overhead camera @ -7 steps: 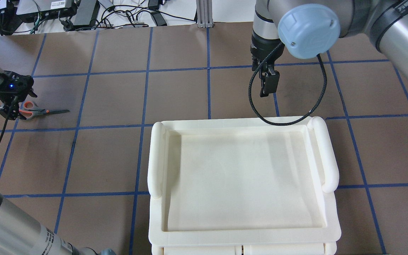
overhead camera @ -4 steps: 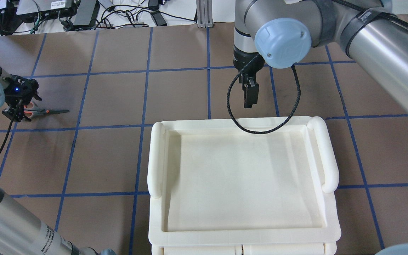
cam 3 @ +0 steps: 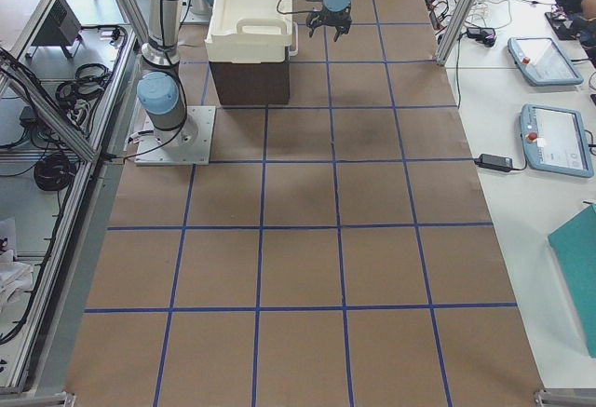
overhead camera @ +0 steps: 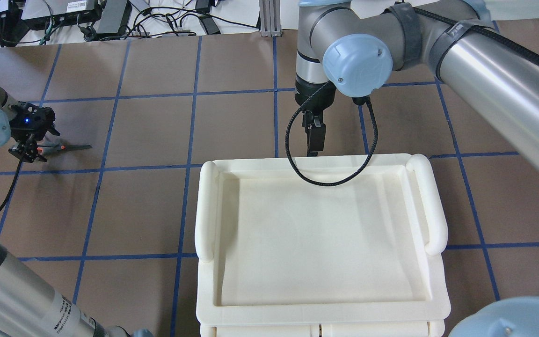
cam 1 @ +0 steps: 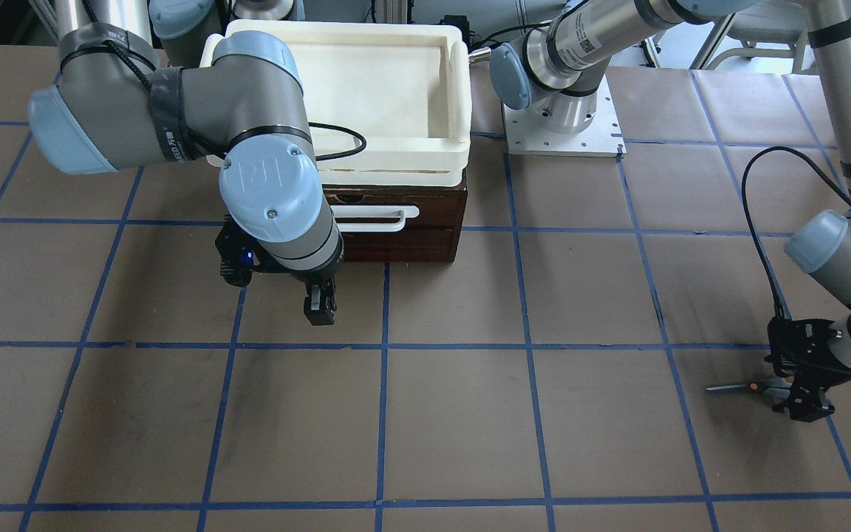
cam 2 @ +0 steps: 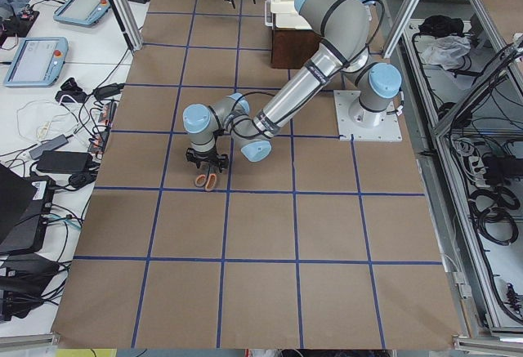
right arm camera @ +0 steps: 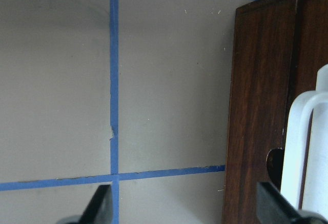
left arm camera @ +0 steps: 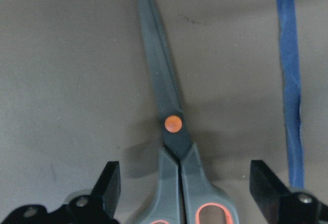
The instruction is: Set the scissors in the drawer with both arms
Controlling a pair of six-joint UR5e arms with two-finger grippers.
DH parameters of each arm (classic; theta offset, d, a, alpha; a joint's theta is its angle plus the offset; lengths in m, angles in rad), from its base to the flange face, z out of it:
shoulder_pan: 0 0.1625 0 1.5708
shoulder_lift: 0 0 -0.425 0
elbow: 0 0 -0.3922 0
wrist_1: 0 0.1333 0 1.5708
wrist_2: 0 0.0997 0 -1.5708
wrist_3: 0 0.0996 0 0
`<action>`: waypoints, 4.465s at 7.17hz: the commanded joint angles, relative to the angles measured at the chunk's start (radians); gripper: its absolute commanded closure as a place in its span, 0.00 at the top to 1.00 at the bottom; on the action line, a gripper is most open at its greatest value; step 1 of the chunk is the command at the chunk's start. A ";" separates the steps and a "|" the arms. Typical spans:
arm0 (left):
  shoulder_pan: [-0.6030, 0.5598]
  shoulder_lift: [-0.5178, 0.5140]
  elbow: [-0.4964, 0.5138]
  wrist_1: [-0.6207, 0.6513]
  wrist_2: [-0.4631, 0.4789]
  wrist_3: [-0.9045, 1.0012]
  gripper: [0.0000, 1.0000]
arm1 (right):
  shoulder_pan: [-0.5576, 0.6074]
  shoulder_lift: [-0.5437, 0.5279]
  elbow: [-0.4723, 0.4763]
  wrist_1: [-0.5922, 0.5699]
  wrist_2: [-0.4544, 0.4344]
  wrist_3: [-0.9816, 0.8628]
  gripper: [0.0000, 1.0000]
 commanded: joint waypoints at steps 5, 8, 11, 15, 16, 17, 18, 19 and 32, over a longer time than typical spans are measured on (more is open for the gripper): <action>0.005 -0.016 -0.002 0.049 -0.005 0.000 0.62 | 0.015 0.030 0.000 0.110 0.018 0.089 1.00; 0.005 -0.010 -0.002 0.049 -0.005 0.003 0.29 | 0.014 0.028 -0.001 0.118 0.018 0.089 1.00; 0.005 0.004 -0.002 0.049 -0.005 0.005 0.16 | 0.015 0.030 -0.001 0.134 0.026 0.089 1.00; -0.001 0.050 -0.003 0.038 -0.029 -0.006 0.03 | 0.015 0.030 0.000 0.203 0.037 0.089 1.00; -0.012 0.081 -0.008 0.035 -0.075 -0.009 0.02 | 0.018 0.031 0.000 0.205 0.037 0.089 1.00; -0.021 0.113 -0.013 0.020 -0.080 -0.032 0.01 | 0.027 0.036 0.000 0.203 0.038 0.089 1.00; -0.036 0.143 -0.014 -0.038 -0.085 -0.068 0.01 | 0.035 0.047 0.000 0.202 0.038 0.088 1.00; -0.050 0.157 -0.017 -0.061 -0.083 -0.099 0.01 | 0.044 0.050 0.000 0.200 0.038 0.089 1.00; -0.064 0.173 -0.029 -0.098 -0.083 -0.128 0.03 | 0.050 0.096 0.000 0.119 0.035 0.069 1.00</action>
